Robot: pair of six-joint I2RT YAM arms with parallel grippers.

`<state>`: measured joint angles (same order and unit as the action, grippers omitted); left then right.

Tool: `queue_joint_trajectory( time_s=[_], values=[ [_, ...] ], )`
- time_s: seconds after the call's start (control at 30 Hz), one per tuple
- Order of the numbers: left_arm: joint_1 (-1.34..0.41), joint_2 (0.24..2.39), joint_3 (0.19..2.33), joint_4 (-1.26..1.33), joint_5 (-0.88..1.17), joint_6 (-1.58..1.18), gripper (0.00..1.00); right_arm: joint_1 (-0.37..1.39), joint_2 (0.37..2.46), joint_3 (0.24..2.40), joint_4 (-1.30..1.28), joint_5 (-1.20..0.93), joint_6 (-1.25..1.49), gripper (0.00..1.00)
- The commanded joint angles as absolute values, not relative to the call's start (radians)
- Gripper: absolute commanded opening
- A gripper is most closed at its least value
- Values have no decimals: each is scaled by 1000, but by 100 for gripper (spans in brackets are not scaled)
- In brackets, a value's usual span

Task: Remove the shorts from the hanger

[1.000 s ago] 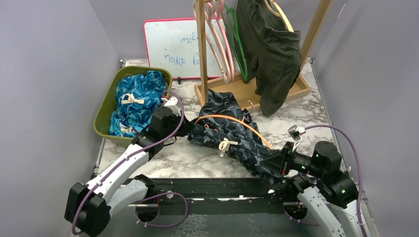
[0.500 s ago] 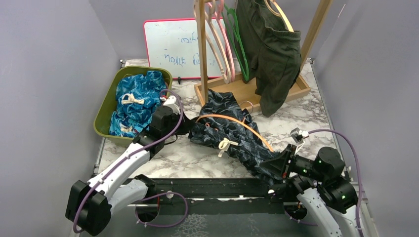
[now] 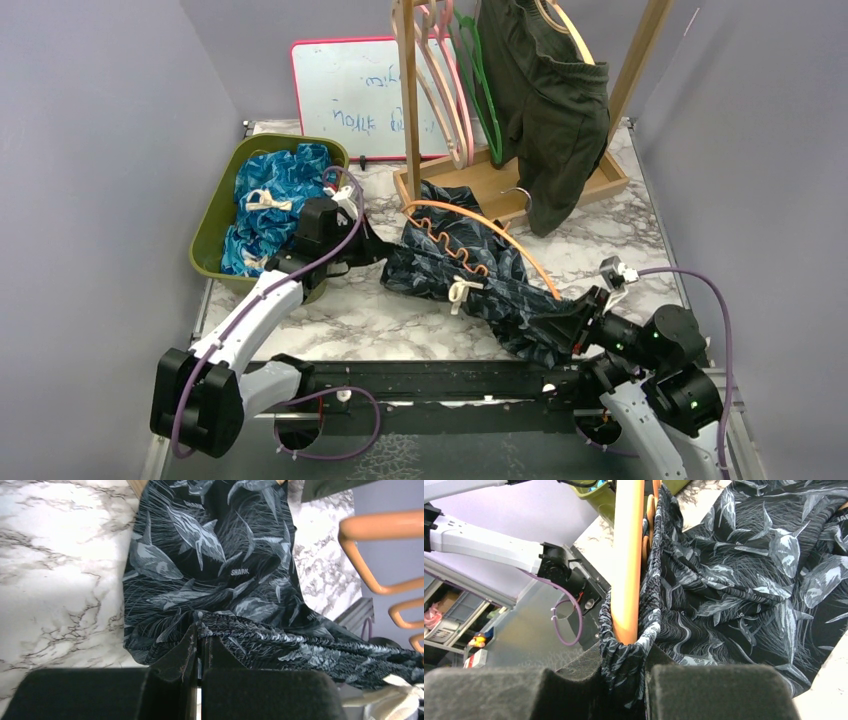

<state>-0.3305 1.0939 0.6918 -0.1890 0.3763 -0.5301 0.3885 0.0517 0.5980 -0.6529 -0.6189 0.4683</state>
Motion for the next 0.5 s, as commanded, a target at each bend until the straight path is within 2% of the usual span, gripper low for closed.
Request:
queue_joint_trajectory(
  time_s=[0.0,0.03,0.07,0.13,0.17,0.33,0.47],
  values=[
    [-277,1080,662,-229,333,-448,0,388,43,631,-507,-581,440,2],
    [-281,1066,653,-230,347,-447,0,388,58,622,-505,-577,447,2],
    [-293,1048,646,-230,357,-449,8,388,75,612,-505,-571,454,2],
    [-329,1003,633,-242,336,-449,32,388,121,592,-500,-564,464,2],
    [-350,978,631,-254,308,-453,39,388,146,586,-498,-561,466,2],
    [-463,861,623,-269,189,-474,56,388,282,552,-460,-588,465,2],
    [-556,806,622,-255,132,-529,62,388,355,504,-397,-661,474,2]
  ],
)
